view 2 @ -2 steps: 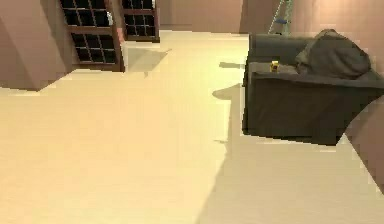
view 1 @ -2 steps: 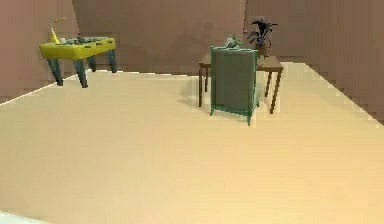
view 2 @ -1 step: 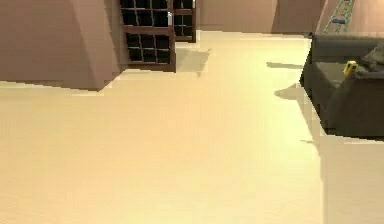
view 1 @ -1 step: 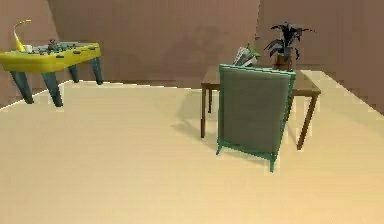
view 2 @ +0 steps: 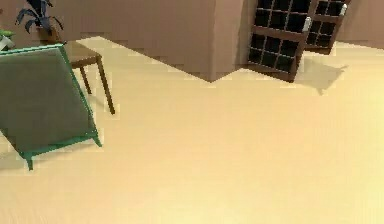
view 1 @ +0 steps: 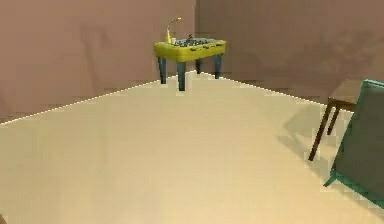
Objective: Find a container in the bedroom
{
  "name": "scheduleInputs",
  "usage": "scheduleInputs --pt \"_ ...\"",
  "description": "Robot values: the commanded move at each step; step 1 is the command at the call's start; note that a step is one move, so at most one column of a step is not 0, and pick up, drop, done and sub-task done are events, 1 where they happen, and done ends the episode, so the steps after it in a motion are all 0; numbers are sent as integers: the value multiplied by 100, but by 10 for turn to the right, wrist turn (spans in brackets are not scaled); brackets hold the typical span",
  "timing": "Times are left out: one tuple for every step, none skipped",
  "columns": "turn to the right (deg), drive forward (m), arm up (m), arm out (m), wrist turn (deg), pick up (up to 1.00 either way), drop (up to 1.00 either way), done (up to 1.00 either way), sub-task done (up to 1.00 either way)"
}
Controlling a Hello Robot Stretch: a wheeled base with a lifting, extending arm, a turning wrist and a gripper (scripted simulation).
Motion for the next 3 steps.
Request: scheduleInputs --pt "0 50 0 0 0 0 0 0 0" --pt "-420 0 0 0 0 0 0 0 0" --pt "0 100 0 0 0 0 0 0 0"
